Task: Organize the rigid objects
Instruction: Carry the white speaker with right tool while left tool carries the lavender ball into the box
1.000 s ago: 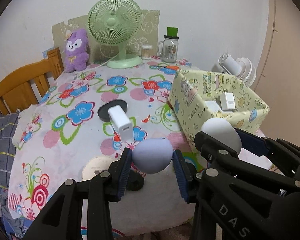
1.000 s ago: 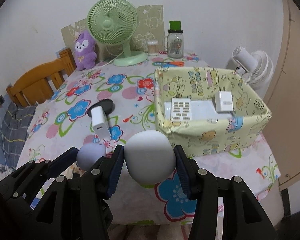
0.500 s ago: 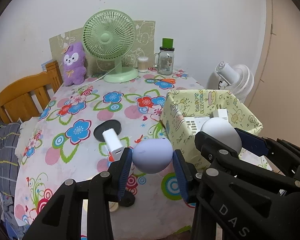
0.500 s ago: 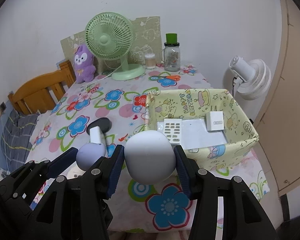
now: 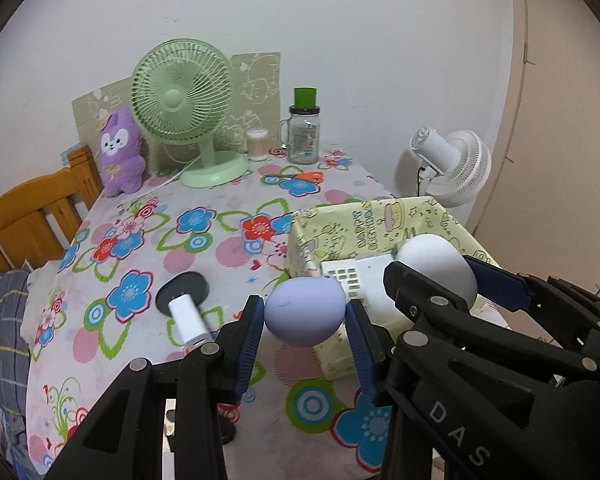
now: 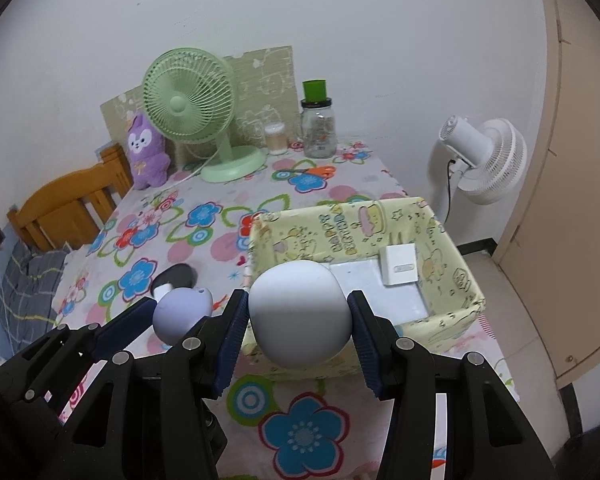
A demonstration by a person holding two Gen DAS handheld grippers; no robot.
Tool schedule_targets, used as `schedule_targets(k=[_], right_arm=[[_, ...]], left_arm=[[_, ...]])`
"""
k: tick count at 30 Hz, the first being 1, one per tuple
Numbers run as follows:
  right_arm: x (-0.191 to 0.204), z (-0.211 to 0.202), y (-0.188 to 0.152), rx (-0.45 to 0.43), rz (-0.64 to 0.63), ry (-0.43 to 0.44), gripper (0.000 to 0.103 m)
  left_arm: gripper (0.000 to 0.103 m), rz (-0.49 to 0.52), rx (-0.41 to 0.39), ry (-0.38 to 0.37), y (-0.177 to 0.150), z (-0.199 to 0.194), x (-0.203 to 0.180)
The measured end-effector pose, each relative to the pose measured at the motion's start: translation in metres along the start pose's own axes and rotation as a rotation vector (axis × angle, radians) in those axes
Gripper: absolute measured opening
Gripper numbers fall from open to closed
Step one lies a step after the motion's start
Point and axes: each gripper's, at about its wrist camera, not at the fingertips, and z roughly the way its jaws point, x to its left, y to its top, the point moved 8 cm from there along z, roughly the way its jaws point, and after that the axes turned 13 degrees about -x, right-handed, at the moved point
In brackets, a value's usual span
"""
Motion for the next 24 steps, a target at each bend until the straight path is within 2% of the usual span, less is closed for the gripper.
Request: schedule_targets(k=[13,24], right_arm=[[-0.037,0.01,0.01,-0.002,0.029,-0.053,0.054],[-0.064,0.03,0.006,0.028,0.049,-0.088,0.054]], left_arm=[[0.043,0.035,0.007,-0.05,0.011,0.021,-0.034],[0.043,0.048,0.043,-0.088,0.009,0.045,-0.057]])
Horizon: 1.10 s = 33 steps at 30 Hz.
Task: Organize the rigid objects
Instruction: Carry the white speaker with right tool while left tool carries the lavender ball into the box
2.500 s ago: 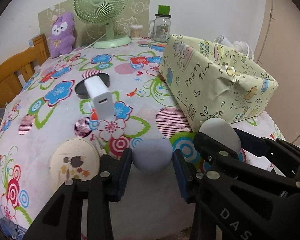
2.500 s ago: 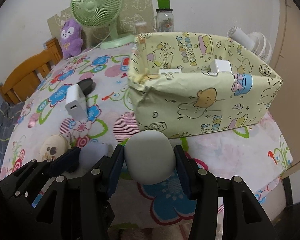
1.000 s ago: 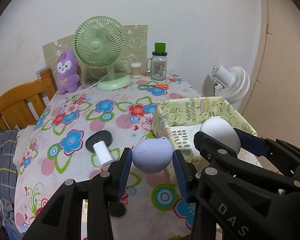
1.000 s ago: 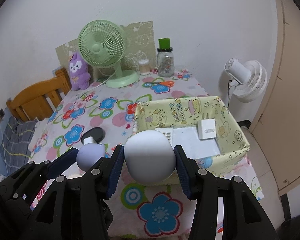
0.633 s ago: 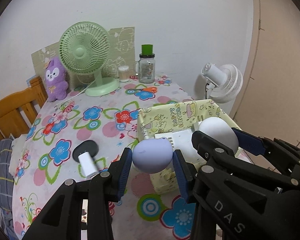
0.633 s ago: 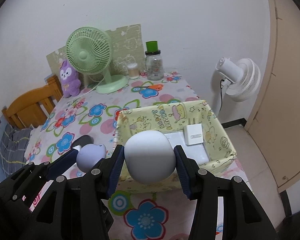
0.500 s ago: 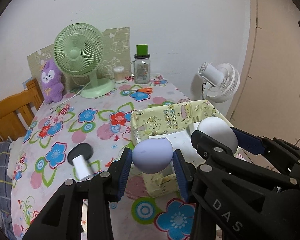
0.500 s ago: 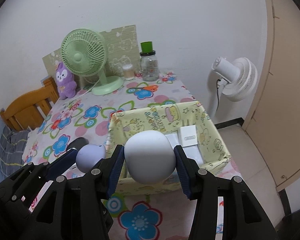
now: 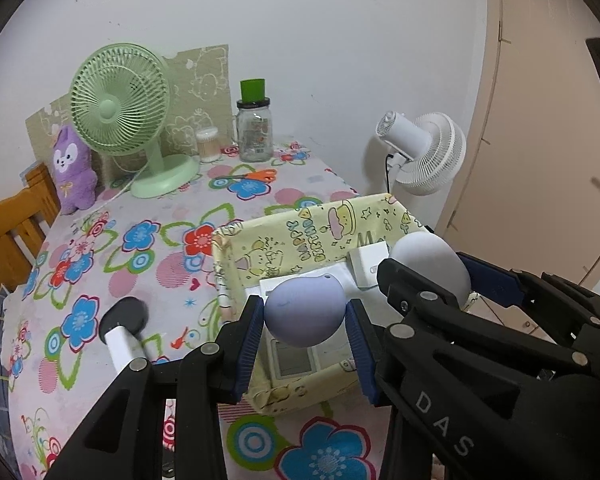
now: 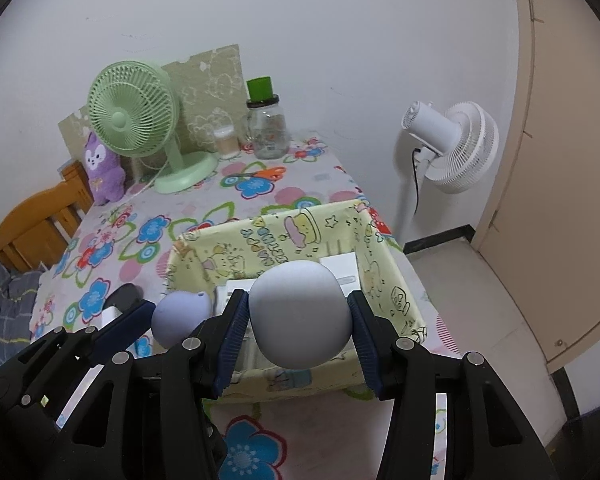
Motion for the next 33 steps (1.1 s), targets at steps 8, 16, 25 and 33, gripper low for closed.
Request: schedule_targets(k=[8,16,25,33], right_arm=[[-0.009,0.021,-0.01,0.043,0.023,0.001,0.054],[-0.019,0.041,-0.024,0.1,0.025,-0.007,0.054],[-0.023,0.048,-0.026,0.108,0.024,-0.02,0.055],[-0.023,0.047,-0.028,0.111,0.023,-0.03,0.055]], left_arm=[[0.043,0.011,0.049,0.001,-0.009,0.02,-0.005],[0.043,0.014,0.108,-0.007,-0.022,0.04,-0.012],[0.045,0.002,0.118,-0.018,-0.025,0.048,-0.011],[0.051,0.001,0.119,-0.009,-0.025,0.048,-0.008]])
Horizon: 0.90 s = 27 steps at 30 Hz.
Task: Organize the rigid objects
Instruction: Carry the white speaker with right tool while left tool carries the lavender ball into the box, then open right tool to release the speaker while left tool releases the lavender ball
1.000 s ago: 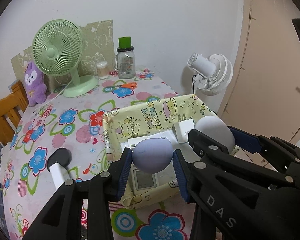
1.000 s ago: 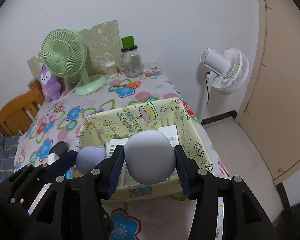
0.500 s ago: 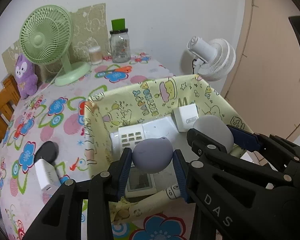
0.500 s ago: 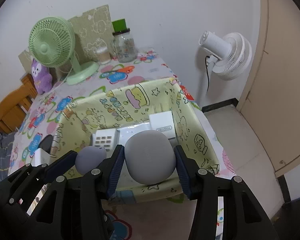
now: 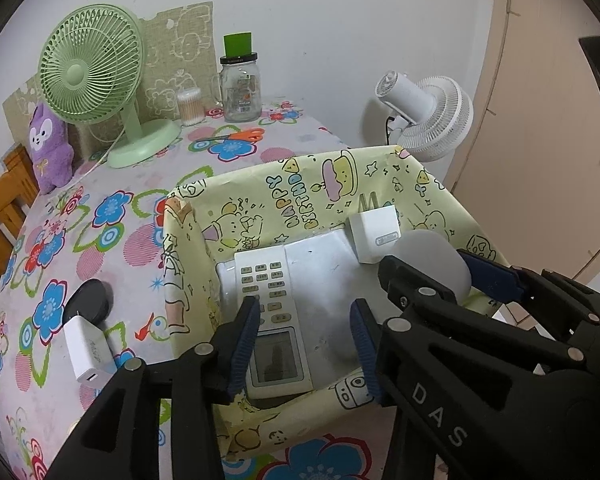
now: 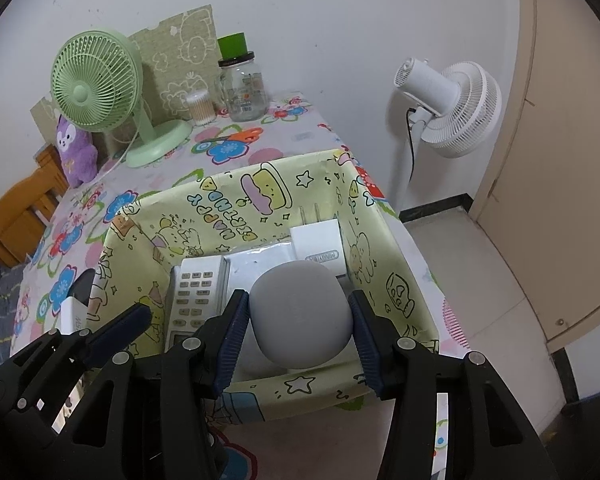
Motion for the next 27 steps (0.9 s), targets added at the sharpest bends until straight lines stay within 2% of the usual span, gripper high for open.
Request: schedule_targets(k=[6,15,27], right_arm=[[-0.001,-0.002,-0.001,0.005,0.004,-0.004,0.055],[0.002,-0.02,0.001,-0.023,0.022,0.006,0.068],[0.007,-0.045,-0.002,-0.054,0.026,-0.002,0.076]], left_arm=[[0.056,0.002,0.002,0.012,-0.001,-0.003,0.003],[0.069,-0.005,-0.022,0.007,0.0,-0.019,0.004],[0.075,-0.007,-0.062,0.016,-0.001,-0.047,0.008]])
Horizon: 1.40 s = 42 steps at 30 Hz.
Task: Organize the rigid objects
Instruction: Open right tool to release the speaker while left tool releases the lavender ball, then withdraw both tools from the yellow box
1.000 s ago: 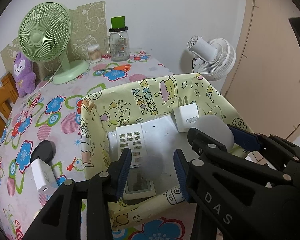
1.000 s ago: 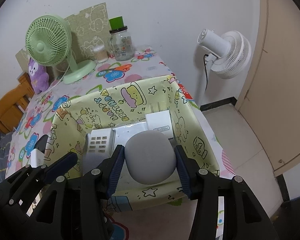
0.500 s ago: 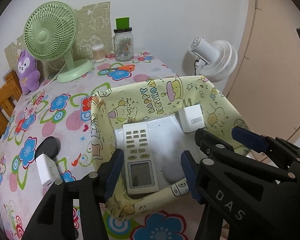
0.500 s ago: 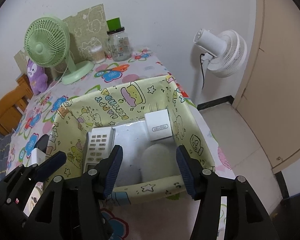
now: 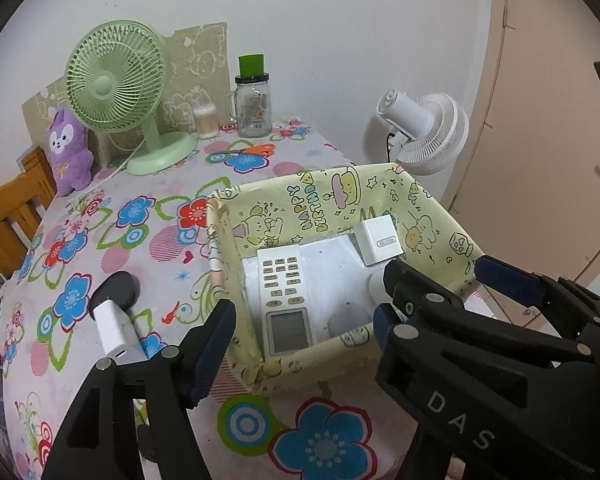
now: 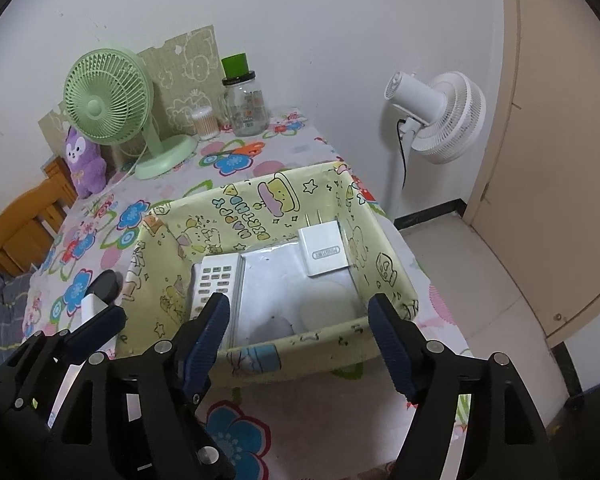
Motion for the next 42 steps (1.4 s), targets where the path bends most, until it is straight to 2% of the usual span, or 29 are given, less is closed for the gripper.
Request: schedule_targets(k=[10,16,29,42], right_arm=[[0.01,-0.022,-0.002,-0.035,-0.013,0.002,0.08],[0.018,-0.035,-0.004,-0.051,-0.019,0.016,0.091],[0.045,-0.059,-0.007,-0.106,-0.068,0.045,0.095],[0.071,-0.069,-0.022,-0.105,-0.104,0.073,0.096]], left_arm=[[0.078,-0.003,-0.03,0.014,-0.002,-0.023,0.01],[0.083,-0.015,-0.046,0.014,-0.005,-0.037,0.017],[0.089,-0.028,-0.089,0.059,-0.011,-0.066,0.038],[0.092,-0.066,-0.099,0.084,-0.029,-0.083,0.06]])
